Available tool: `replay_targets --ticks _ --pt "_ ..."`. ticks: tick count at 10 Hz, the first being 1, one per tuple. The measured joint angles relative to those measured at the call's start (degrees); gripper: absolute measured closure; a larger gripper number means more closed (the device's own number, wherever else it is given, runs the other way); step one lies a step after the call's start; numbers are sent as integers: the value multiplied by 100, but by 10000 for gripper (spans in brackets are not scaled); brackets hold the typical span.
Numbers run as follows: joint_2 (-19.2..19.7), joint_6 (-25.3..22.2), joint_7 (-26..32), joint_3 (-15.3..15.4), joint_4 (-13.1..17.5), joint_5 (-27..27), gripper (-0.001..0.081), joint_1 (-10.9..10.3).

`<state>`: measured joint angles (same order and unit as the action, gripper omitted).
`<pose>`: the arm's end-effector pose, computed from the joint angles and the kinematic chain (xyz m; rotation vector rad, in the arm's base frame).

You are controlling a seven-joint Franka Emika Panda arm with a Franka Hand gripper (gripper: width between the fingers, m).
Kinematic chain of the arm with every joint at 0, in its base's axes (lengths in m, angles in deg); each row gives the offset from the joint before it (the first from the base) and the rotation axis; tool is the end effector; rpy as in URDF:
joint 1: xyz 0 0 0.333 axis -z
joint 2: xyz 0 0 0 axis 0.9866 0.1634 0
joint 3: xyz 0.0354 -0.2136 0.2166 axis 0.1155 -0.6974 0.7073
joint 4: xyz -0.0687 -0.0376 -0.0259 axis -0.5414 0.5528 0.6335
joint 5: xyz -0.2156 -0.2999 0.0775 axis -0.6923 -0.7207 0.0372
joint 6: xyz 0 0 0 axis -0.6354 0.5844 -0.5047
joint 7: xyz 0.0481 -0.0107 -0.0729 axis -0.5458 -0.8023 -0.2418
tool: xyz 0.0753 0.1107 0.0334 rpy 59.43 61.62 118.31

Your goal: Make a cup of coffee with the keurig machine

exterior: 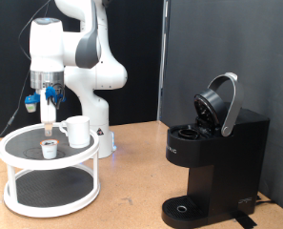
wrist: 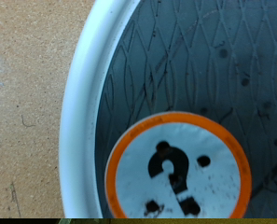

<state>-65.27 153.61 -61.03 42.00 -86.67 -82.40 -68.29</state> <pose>0.3387 -0.2278 0.3377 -1.0228 2.9407 -0.1242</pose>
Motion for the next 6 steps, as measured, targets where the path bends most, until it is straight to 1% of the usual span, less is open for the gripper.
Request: replay_targets --ticks 3,6 --pt "300 364 0 -1 -95 -67 72 5" --pt "516 619 0 -1 -160 -87 72 25"
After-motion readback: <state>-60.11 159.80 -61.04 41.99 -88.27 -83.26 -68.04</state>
